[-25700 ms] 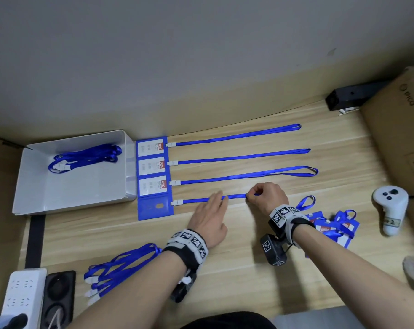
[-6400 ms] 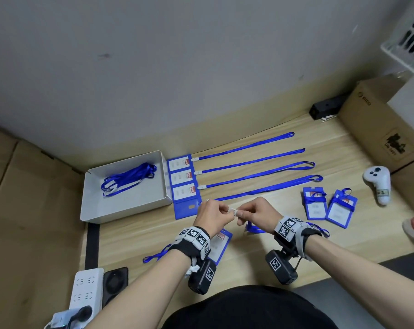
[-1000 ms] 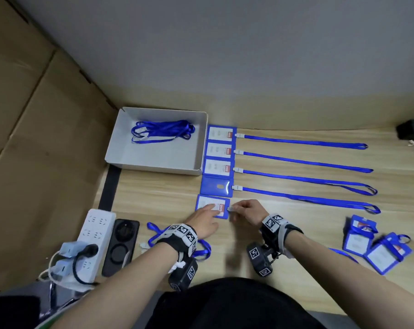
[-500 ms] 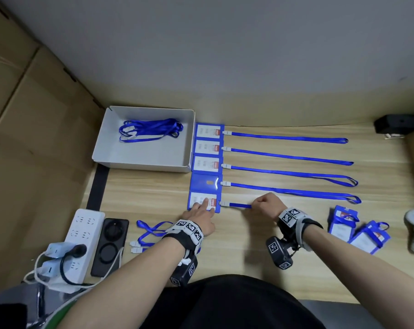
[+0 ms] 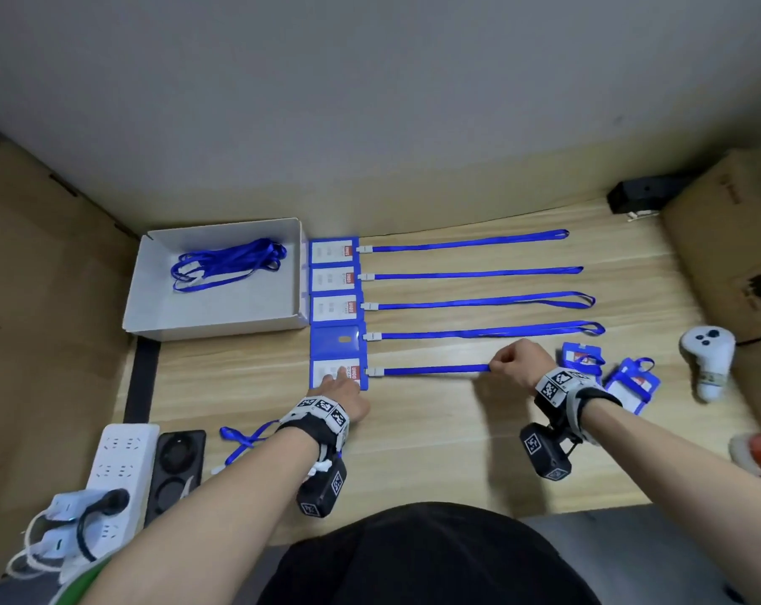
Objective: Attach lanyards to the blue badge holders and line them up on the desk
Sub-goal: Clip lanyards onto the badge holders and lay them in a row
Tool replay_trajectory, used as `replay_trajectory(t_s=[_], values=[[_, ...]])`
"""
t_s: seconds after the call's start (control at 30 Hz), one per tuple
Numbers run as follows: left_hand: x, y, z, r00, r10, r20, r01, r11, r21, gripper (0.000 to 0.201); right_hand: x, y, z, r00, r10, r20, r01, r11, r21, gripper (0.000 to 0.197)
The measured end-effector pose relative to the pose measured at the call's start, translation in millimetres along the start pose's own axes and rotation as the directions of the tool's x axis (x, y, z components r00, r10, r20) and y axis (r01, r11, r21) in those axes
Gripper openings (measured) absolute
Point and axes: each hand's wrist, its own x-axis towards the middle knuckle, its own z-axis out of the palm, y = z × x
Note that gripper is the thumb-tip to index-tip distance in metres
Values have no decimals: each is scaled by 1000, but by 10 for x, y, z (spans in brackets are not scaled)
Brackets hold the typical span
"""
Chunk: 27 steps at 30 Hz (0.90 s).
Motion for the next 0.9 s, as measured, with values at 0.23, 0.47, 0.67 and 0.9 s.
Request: replay_trajectory(t_s=[0.23,0.47,0.67,0.9], values=[[179,39,131,996,-30,-87,27,999,-32,69,56,222,72,993,55,-105,-54,998,14,18],[102,239,-60,989,17,-148,-17,1000,-1,37,135,287,119,990,62,-127,-78,989,-126,12],[-14,828,-90,935,217,-280,-179,971,156,40,233,375,127,993,52,-109,-63,993,-98,13],[76,1627,434,888,442,-126,-394,873,288,80,373,507,147,991,5,-135,-18,995,-95,18]])
